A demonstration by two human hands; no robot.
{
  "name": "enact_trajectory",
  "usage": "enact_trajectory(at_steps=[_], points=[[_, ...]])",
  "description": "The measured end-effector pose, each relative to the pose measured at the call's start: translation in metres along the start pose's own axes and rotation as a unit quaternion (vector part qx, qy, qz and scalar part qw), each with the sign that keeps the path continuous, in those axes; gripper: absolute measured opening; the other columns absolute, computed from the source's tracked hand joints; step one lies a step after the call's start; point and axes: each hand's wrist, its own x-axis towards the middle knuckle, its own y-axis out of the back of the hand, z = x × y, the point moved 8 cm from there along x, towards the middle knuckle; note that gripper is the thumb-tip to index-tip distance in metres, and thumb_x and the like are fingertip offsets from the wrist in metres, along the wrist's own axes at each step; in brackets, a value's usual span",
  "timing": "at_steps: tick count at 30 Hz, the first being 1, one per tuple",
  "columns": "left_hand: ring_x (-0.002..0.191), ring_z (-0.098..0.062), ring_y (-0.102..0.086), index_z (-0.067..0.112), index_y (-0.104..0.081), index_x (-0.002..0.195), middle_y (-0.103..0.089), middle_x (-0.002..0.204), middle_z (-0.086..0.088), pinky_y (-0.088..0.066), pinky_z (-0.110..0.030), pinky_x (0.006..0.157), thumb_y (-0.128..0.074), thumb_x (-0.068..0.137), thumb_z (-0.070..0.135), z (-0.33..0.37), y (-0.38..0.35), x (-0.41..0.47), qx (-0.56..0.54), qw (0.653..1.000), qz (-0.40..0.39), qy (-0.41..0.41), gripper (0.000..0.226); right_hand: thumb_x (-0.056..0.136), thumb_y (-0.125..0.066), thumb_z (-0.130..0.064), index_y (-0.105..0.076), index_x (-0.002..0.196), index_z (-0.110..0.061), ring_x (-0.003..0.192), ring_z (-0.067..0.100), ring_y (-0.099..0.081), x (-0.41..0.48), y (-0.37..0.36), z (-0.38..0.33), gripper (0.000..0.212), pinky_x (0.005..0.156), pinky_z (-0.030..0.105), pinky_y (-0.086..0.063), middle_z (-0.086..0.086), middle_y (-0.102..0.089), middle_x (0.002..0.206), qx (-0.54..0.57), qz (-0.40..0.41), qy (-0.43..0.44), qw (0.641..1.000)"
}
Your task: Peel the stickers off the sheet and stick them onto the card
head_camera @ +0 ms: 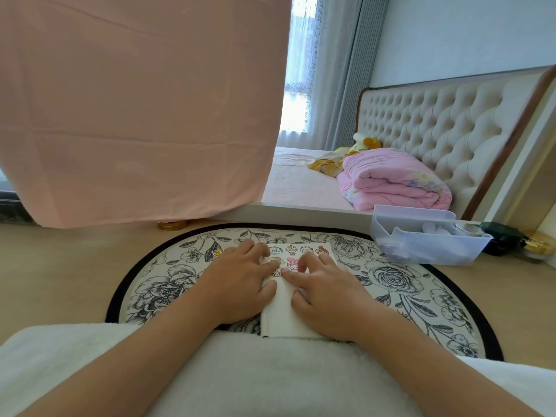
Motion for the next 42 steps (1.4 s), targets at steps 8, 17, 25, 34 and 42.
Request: enact_trajectory(at_steps=[8,17,25,34,42], points=[[0.086,-0.016,-0.06,0.02,-0.076,0.078,-0.069,0.088,0.009,-0.054,-0.036,0.063,-0.033,0.085,0.04,0.015,0.012,-0.003,0.047,0.997,0.05,-0.038,0.047,0.099,-0.03,-0.04,-0.033,0.15,-0.034,0.128,0.023,-0.029,-0.001,-0.004,-0.002,0.051,0.102,0.043,-0.033,0.001,-0.036,0.14,-0.011,-0.017,-0.02,1.0],[0.104,-0.004,-0.057,0.026,-0.072,0.093,-0.07,0.098,0.017,-0.055,-0.032,0.067,-0.018,0.088,0.056,0.005,0.003,-0.003,0.029,1.0,0.002,0.008,0.061,0.098,-0.026,-0.05,-0.018,0.157,-0.041,0.129,0.022,-0.025,0.007,-0.008,0.002,0.06,0.107,0.042,-0.031,0.002,-0.032,0.134,0.004,-0.051,-0.02,0.998],[0.109,-0.01,-0.055,0.03,-0.055,0.118,-0.066,0.115,0.014,-0.048,-0.034,0.085,-0.015,0.094,0.054,0.007,0.004,-0.01,-0.013,1.0,-0.001,0.0,0.052,0.101,-0.033,-0.052,-0.045,0.146,-0.035,0.126,0.021,-0.036,-0.01,0.005,0.003,0.05,0.104,0.042,-0.038,-0.003,-0.043,0.137,-0.004,-0.012,0.01,1.0],[0.109,-0.005,-0.056,0.032,-0.068,0.099,-0.067,0.109,0.019,-0.05,-0.024,0.078,-0.033,0.086,0.063,0.001,0.012,-0.008,-0.064,0.997,0.03,0.02,0.049,0.098,-0.041,-0.053,-0.058,0.134,-0.036,0.123,0.015,-0.045,-0.012,0.01,0.007,0.043,0.099,0.036,-0.042,-0.013,-0.053,0.132,0.028,0.039,0.005,0.999],[0.117,-0.004,-0.05,0.036,-0.06,0.125,-0.058,0.121,0.02,-0.047,-0.029,0.092,-0.053,0.097,0.041,-0.062,0.031,-0.016,-0.138,0.977,0.074,0.146,0.03,0.099,-0.05,-0.04,-0.061,0.129,-0.04,0.093,0.005,-0.058,0.016,0.026,0.011,0.032,0.086,0.03,-0.048,-0.022,-0.06,0.12,0.12,0.105,-0.026,0.987]])
